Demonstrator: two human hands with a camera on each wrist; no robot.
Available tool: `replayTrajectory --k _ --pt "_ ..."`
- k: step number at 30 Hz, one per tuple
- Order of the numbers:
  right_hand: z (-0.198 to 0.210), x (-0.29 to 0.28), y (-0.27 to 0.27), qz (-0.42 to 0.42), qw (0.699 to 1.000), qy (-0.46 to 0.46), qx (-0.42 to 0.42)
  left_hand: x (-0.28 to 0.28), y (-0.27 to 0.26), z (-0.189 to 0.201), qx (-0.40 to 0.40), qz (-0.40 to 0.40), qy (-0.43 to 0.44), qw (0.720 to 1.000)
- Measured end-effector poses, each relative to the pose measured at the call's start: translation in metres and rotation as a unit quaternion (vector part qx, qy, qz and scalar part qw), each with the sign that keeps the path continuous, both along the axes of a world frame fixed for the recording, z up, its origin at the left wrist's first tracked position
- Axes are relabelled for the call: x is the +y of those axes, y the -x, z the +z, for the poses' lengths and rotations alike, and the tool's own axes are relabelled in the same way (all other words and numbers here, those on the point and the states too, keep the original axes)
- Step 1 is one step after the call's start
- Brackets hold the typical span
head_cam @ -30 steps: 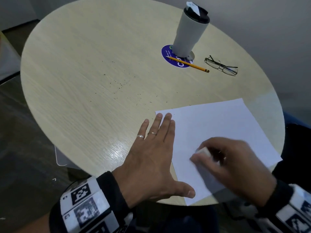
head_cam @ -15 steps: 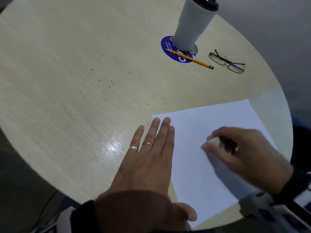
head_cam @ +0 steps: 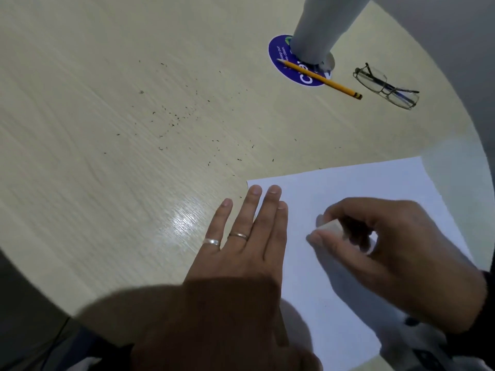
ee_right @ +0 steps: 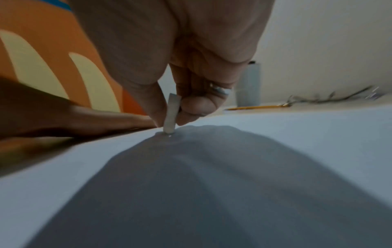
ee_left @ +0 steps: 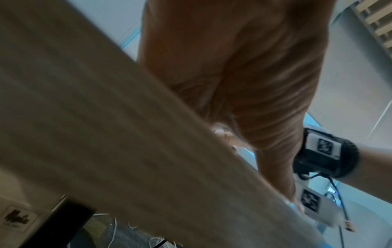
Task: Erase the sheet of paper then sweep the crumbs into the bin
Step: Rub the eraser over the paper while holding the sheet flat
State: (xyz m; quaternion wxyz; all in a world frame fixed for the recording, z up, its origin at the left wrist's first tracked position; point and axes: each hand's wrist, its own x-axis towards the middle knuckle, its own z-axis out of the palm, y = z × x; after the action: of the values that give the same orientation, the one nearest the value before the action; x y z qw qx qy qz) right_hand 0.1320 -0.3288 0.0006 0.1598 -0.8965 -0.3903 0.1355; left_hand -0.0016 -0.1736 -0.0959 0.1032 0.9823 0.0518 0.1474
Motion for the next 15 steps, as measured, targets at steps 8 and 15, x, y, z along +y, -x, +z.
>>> replayTrajectory --k 8,15 --pt "0.005 -0.004 -0.025 -0.047 0.998 0.002 -0.037 -0.003 0.001 -0.01 -0.021 -0.004 0.018 1.0" --pt "-0.001 -0.004 -0.036 -0.066 0.995 -0.026 -0.063 0.002 0.002 -0.003 0.041 -0.039 0.019 0.998"
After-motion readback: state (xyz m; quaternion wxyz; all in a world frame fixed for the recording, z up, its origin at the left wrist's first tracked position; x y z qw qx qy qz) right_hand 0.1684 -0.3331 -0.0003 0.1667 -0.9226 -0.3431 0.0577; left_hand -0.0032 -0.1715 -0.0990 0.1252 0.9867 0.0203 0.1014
